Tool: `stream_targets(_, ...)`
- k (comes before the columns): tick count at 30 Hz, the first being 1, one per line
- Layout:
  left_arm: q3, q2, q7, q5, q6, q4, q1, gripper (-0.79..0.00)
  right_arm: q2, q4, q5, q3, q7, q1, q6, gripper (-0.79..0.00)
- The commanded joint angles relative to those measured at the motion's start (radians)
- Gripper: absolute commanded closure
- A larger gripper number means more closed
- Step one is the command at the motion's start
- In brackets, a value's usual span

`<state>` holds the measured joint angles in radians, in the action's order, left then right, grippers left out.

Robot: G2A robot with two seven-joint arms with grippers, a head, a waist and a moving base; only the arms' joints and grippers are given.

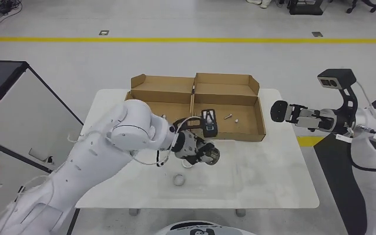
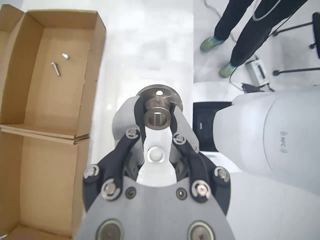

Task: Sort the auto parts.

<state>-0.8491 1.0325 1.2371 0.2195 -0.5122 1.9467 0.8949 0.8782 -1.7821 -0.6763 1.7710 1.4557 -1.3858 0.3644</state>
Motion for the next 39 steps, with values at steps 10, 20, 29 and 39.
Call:
stream_targets(10,-0.161,-0.051,-0.156,-0.306,-0.227,-0.126,0.149,0.000,0.000,0.000,0.000,0.000,0.000,0.000,0.000,-0.785)
stream_targets(20,-0.189,-0.100,-0.339,-0.508,-0.410,-0.189,0.183,0.000,0.000,0.000,0.000,0.000,0.000,0.000,0.000,-0.785)
stream_targets(29,-0.227,-0.151,-0.429,-0.658,-0.500,-0.198,0.180,0.000,0.000,0.000,0.000,0.000,0.000,0.000,0.000,-0.785)
stream_targets(39,-0.296,-0.165,-0.429,-0.718,-0.500,-0.162,0.196,0.000,0.000,0.000,0.000,0.000,0.000,0.000,0.000,-0.785)
